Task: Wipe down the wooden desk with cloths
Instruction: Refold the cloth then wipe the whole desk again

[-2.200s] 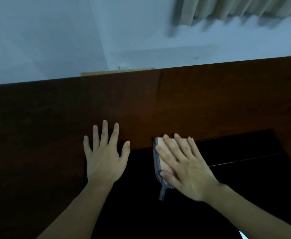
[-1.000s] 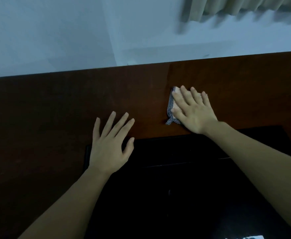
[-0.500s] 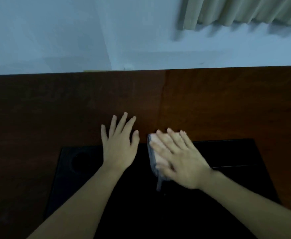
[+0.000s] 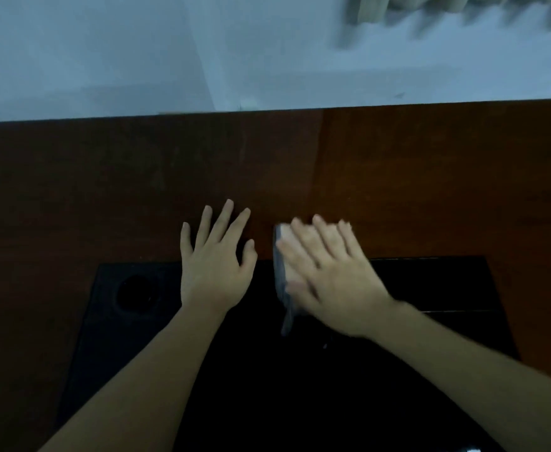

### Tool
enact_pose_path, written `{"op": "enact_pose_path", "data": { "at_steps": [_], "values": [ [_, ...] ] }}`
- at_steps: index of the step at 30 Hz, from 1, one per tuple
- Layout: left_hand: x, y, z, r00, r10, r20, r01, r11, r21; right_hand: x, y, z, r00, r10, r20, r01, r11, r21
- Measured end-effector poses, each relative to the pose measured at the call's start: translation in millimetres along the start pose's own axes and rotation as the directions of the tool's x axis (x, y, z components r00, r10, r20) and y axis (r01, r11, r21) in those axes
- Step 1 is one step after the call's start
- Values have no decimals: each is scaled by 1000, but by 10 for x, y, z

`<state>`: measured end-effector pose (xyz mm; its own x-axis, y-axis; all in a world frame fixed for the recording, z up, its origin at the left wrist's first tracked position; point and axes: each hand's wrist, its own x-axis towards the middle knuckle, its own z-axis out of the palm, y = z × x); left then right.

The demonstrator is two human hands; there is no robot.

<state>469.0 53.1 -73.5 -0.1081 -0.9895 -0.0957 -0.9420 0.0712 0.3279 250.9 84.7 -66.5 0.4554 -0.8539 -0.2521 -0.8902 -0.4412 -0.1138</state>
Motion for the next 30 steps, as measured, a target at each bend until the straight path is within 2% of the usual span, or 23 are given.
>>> {"op": "enact_pose_path", "data": {
  "at_steps": [3, 5, 7, 9, 11, 14, 17, 20, 24, 27, 30],
  "values": [
    [-8, 3, 29, 1000, 4, -31, -4, 1000, 11, -247, 28, 87, 986, -162, 40, 162, 987, -3],
    [-8, 4, 25, 1000, 3, -23, -3, 1000, 16, -186, 174, 82, 977, -207, 56, 206, 978, 14],
    [4, -3, 10, 1000, -4, 9, 4, 1000, 11, 16, 349, 12, 991, -131, 10, 131, 991, 10],
    [13, -10, 1, 1000, -1, 12, 1, 1000, 0, 307, 566, -88, 999, 21, -35, -22, 999, -31],
    [15, -6, 6, 1000, 3, 1, -3, 1000, -11, 590, 777, -183, 988, 151, -15, -151, 988, -23],
    [22, -4, 18, 1000, 1, -9, -1, 1000, -9, 787, 842, -267, 970, 241, -16, -241, 970, 19],
    [19, -8, 14, 1000, 0, -11, 0, 1000, 6, 554, 571, -203, 973, 229, 8, -229, 973, 12],
    [21, 3, 0, 1000, -8, 1, 8, 1000, 17, 2, 194, -53, 996, 80, -28, -80, 997, 2],
    [22, 5, 20, 1000, 8, -26, -7, 1000, 26, -435, 19, 149, 999, -44, 29, 43, 998, 37],
    [17, -2, 13, 1000, 8, -20, -7, 1000, 28, -292, 82, 110, 1000, -17, 9, 17, 999, 35],
    [19, -7, -22, 1000, 5, 13, -6, 1000, 11, 91, 276, -3, 991, 128, -33, -127, 991, 30]
  ]
}}
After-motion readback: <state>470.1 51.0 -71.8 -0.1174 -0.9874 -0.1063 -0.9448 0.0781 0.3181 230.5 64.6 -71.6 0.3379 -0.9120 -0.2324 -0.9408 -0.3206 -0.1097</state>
